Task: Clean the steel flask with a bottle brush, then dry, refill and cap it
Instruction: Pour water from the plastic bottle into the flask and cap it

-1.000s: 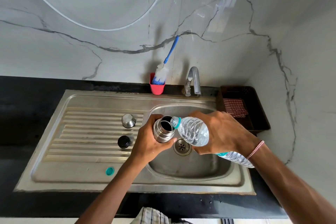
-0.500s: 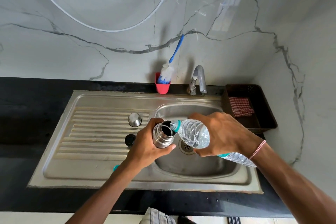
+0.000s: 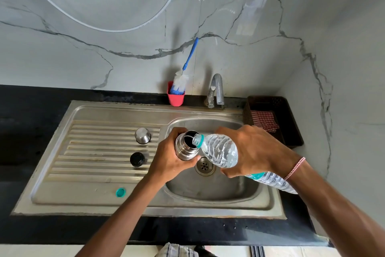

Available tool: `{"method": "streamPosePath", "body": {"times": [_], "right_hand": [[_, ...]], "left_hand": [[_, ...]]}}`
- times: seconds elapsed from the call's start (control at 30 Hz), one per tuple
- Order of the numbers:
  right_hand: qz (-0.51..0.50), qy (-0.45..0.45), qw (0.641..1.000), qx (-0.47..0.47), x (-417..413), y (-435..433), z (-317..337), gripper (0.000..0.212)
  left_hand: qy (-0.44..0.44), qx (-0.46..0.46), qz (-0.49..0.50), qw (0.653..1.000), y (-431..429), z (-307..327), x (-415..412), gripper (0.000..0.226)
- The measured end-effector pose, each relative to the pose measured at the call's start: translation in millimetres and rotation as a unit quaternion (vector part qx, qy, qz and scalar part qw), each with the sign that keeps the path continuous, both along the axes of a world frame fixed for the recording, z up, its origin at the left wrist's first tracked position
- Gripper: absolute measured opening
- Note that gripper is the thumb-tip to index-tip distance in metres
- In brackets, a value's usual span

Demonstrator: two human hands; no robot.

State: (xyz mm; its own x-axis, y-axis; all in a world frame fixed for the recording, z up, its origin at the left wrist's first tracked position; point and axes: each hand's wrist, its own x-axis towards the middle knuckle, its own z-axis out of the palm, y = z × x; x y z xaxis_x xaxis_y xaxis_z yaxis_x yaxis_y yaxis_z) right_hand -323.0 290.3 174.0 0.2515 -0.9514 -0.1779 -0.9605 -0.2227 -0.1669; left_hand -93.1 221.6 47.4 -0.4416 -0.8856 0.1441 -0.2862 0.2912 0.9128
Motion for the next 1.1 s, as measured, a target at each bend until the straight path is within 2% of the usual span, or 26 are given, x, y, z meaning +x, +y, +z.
{"method": "streamPosePath", "body": {"times": [0.23, 0.57, 1.1], "right_hand": [[-0.005, 0.016, 0.999, 0.038, -15, 6, 1, 0.085], [-0.008, 0.036, 0.998, 0.046, -22, 9, 11, 0.094], [-0.001, 0.051, 0.998, 0.047, -19, 5, 15, 0.091]], "left_hand": [[0.002, 0.006, 0.005, 1.000, 10, -8, -14, 0.069], [0.000, 0.021, 0.018, 1.000, 19, -13, -19, 0.068], [0.018, 0.028, 0.037, 0.999, 23, -11, -13, 0.064]]}}
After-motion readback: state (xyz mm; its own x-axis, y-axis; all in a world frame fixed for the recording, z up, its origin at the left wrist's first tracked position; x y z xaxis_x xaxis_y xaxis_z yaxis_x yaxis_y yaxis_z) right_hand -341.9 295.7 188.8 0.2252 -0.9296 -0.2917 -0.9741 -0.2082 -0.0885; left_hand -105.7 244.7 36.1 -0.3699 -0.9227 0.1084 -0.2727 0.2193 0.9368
